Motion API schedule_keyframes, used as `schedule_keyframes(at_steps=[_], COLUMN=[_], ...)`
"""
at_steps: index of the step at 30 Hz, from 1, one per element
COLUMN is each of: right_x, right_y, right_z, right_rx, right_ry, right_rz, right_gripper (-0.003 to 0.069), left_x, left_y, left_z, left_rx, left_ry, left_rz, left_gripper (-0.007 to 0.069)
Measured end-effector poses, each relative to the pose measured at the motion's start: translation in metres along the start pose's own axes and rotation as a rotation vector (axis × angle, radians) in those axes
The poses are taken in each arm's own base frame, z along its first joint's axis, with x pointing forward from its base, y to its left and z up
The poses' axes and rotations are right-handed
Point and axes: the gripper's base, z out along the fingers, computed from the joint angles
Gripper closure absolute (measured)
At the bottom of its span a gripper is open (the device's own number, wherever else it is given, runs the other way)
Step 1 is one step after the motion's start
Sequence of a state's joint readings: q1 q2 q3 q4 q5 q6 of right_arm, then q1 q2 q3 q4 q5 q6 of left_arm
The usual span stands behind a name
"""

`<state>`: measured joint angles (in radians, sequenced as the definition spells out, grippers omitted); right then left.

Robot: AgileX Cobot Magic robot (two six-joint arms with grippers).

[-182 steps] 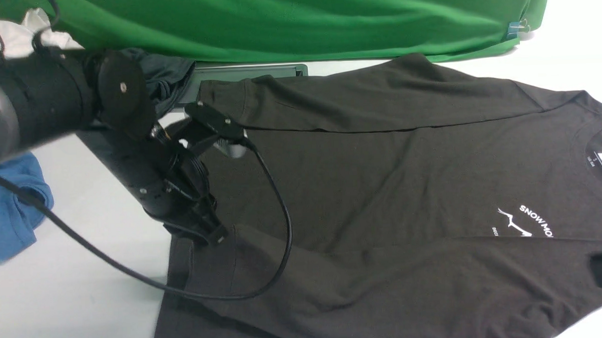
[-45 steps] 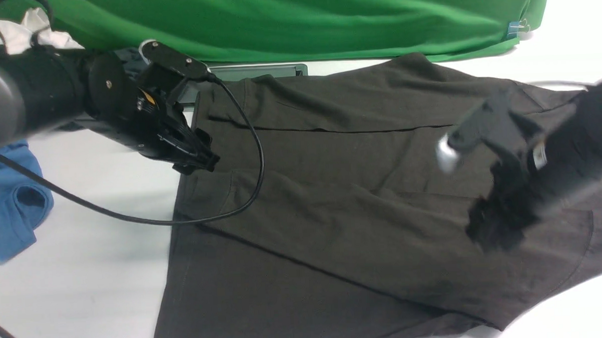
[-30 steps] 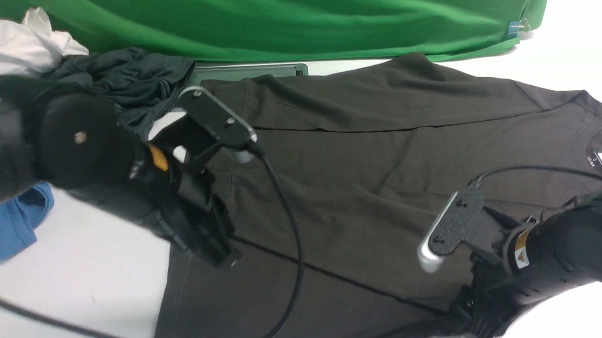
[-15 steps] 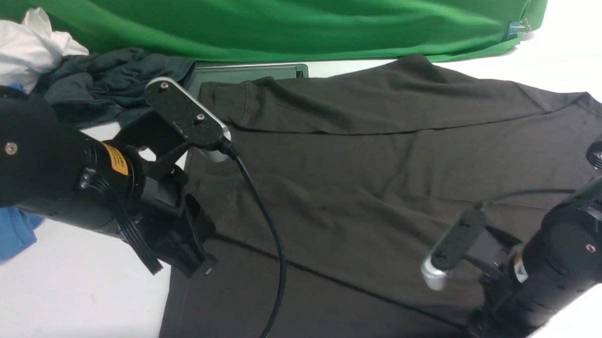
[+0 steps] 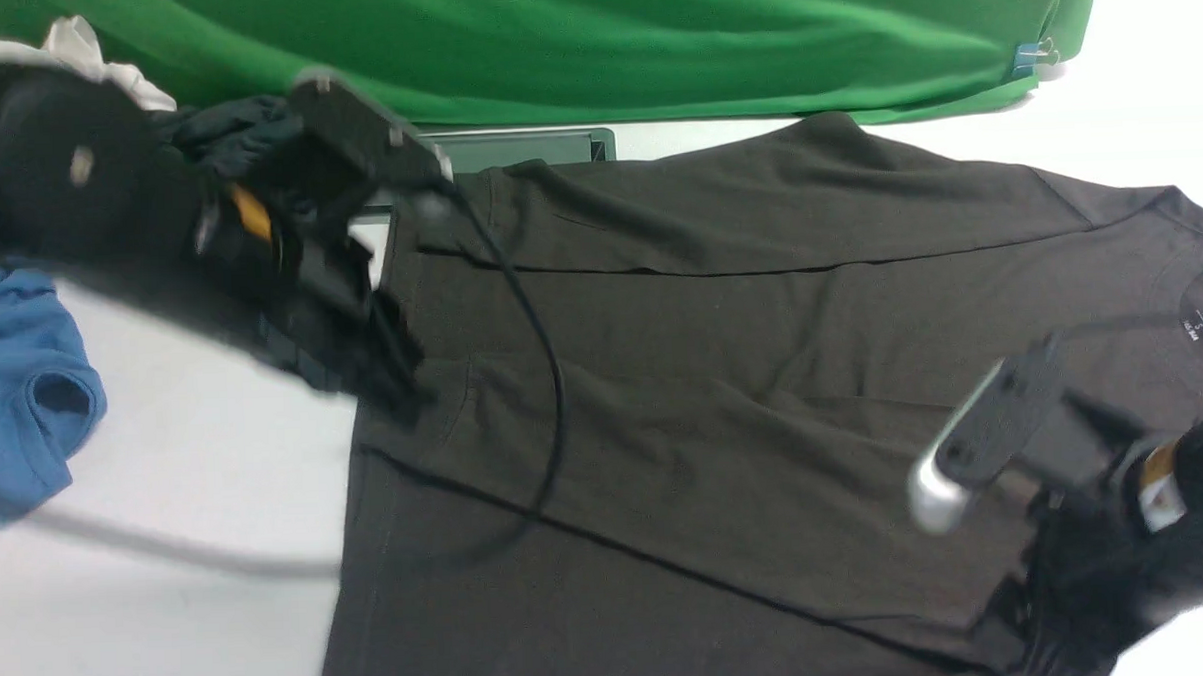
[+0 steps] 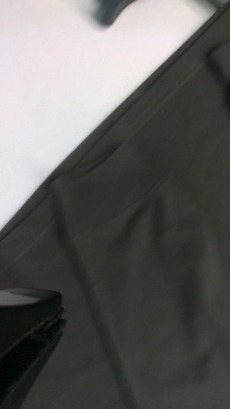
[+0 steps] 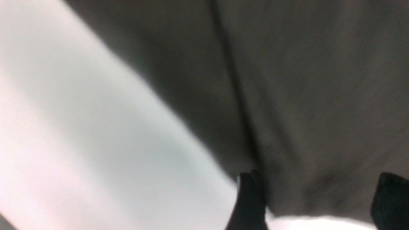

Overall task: Fold a long-sleeved shirt on a white desktop.
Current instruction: 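Grab the top left corner of the dark shirt with the left gripper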

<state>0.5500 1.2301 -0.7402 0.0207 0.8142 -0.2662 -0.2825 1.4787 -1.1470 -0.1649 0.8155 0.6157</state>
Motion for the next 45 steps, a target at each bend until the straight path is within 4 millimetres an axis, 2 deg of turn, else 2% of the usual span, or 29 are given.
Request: schedule_keyframes(at_steps=[2,3,4,5,7,10,11,12,16,19,21,27,35,40,45], right_x=[-0.004,-0.005,-0.005,-0.005,-0.003,0.004,0.006,0.008,0.011,0.011,0.012,0.012,0.011,0.011,0.011], right_y=[-0.001,-0.001,-0.001,-0.001,0.0,0.002,0.003,0.003,0.004,0.004,0.005,0.005,0.004,0.004,0.004], right_z=[-0.022,-0.027,-0.043,-0.048,-0.07,-0.092,-0.098,-0.102,-0.107,-0.106,-0.106,-0.105,-0.105,-0.104,-0.104], right_rx=[0.025,0.031,0.052,0.059,0.095,0.139,0.15,0.159,0.167,0.164,0.161,0.159,0.158,0.157,0.154], right_ry=[-0.093,-0.114,-0.184,-0.204,-0.309,-0.428,-0.455,-0.475,-0.497,-0.488,-0.479,-0.474,-0.472,-0.472,-0.472], right_rz=[-0.022,-0.029,-0.052,-0.059,-0.093,-0.125,-0.135,-0.14,-0.144,-0.144,-0.144,-0.144,-0.144,-0.138,-0.128], right_gripper=[0.019,0.019,0.019,0.019,0.019,0.019,0.019,0.019,0.019,0.019,0.019,0.019,0.019,0.019,0.019], left_x=[-0.009,-0.011,-0.02,-0.021,-0.035,-0.045,-0.05,-0.052,-0.06,-0.059,-0.053,-0.047,-0.046,-0.048,-0.048], left_y=[0.02,0.021,0.039,0.043,0.062,0.077,0.082,0.086,0.107,0.11,0.111,0.113,0.119,0.123,0.124], left_z=[0.013,0.015,0.031,0.039,0.059,0.088,0.097,0.107,0.142,0.155,0.172,0.192,0.21,0.214,0.216], left_rx=[0.025,0.025,0.04,0.045,0.034,0.031,0.02,0.013,-0.079,-0.084,-0.078,-0.088,-0.183,-0.23,-0.242], left_ry=[-0.02,-0.019,-0.03,-0.024,-0.023,-0.002,-0.008,-0.005,0.009,0.027,0.055,0.069,0.047,0.038,0.035], left_rz=[0.018,0.03,0.061,0.071,0.195,0.374,0.421,0.448,0.554,0.582,0.653,0.79,0.842,0.867,0.874], left_gripper=[0.0606,0.0606,0.0606,0.0605,0.0589,0.0526,0.0484,0.046,0.0272,0.0223,0.0195,0.0239,0.034,0.0377,0.0447])
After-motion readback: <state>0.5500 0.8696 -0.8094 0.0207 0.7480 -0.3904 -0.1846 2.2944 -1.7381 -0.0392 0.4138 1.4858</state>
